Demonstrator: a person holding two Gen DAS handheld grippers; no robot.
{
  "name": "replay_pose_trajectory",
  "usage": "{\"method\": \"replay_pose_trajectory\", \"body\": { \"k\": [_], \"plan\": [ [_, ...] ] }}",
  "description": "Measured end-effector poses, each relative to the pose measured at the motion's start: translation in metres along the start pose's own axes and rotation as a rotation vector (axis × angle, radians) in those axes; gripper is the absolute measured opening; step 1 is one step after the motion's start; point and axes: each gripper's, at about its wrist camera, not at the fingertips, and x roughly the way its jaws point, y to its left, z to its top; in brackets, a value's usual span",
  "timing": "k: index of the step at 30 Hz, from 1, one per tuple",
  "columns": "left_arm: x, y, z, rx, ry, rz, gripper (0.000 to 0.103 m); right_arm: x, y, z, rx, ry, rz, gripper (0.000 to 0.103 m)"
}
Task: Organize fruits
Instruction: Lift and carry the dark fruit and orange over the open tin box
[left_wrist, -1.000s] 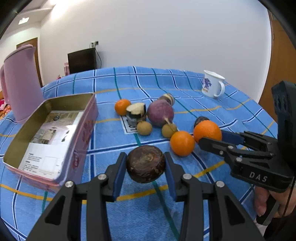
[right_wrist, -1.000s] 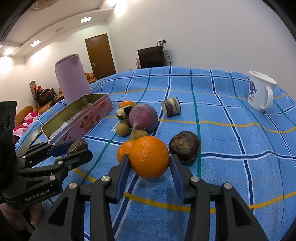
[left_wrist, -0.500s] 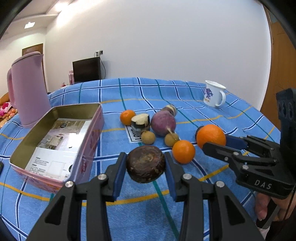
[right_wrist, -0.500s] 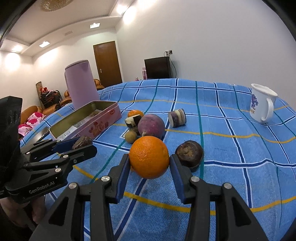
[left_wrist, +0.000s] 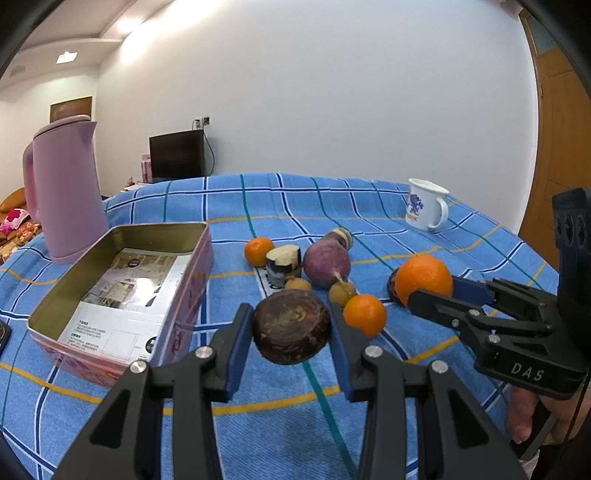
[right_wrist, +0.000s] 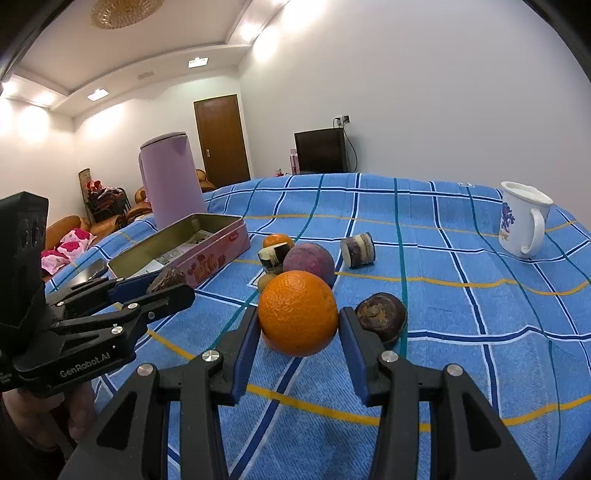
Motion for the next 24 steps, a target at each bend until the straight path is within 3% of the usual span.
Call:
{"method": "replay_pose_trajectory", "body": {
  "k": [24],
  "plan": [
    [-0.025, -0.007, 0.012, 0.044, -0.114, 0.078, 0.041, -0.02, -0.004, 0.004, 0.02, -0.109, 0.019, 0.045]
  ]
}}
